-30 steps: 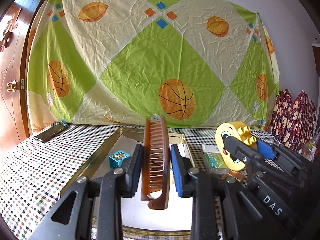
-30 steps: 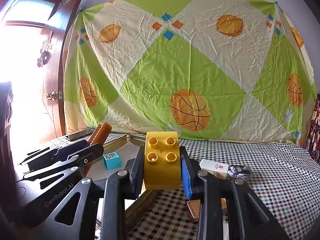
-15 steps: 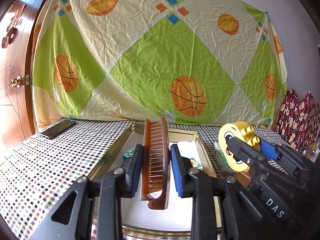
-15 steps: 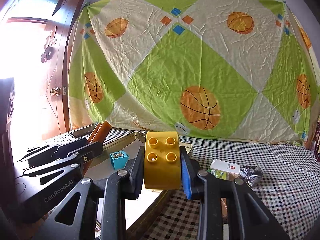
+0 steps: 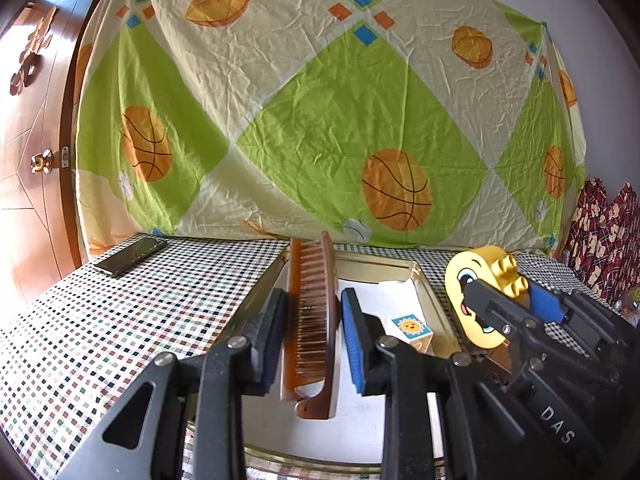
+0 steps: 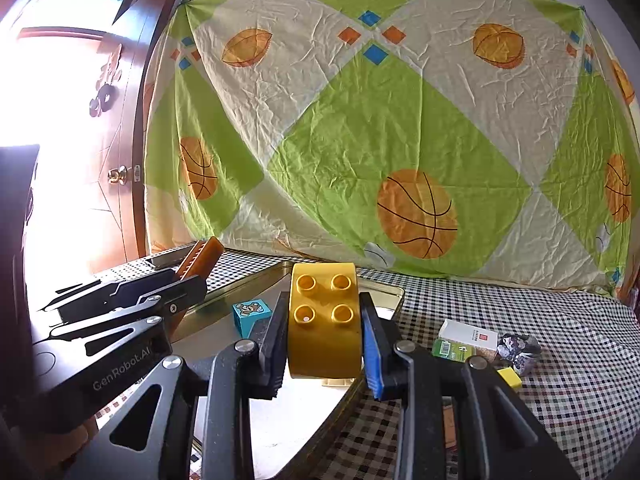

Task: Organize rigid objects

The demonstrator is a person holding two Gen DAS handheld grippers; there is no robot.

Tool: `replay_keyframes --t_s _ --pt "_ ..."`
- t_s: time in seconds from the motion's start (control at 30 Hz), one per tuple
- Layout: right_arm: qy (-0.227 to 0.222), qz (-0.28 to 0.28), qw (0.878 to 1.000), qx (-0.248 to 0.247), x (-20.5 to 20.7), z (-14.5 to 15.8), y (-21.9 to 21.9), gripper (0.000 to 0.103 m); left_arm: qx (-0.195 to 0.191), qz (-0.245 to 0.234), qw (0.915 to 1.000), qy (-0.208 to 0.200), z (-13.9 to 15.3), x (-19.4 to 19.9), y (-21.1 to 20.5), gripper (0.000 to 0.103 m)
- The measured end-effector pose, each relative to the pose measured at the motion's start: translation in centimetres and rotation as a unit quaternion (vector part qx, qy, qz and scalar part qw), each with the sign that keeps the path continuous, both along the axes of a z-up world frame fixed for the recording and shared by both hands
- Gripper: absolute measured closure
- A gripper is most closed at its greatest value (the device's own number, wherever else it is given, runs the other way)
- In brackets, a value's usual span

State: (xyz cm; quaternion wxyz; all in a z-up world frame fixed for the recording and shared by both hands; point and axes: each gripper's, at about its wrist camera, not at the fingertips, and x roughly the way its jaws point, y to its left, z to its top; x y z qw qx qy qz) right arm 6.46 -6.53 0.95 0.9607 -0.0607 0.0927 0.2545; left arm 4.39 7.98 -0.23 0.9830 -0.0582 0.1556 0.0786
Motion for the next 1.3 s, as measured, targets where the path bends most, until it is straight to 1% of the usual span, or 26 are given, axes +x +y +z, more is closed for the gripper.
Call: replay_keyframes --t_s 0.4,0.67,0.97,1.23,1.3 --pt "0.000 0.013 1.000 -0.011 -0.1 -0.2 2.1 0.069 0.006 0.009 0.9999 0.001 0.0 0.1 1.3 0.077" --pt "0.001 0.020 1.000 -0.020 -0.1 -0.3 3.2 0.069 0.014 0.009 0.9998 0.010 -0.2 0.7 2.0 0.077" --pt "0.015 0.022 0.999 -0.016 0.6 -0.3 3.3 0.069 0.023 0.006 0.9995 0.023 -0.3 1.7 2.2 0.077" --pt "0.032 0.021 0.999 -0.016 1.3 -0.3 3.3 0.069 0.019 -0.007 0.9988 0.045 -0.5 2.7 2.2 0.077" --pt "0.036 0.020 0.999 -0.015 1.6 -0.3 3.3 0.069 0.025 -0.010 0.9984 0.049 -0.5 2.9 2.1 0.077"
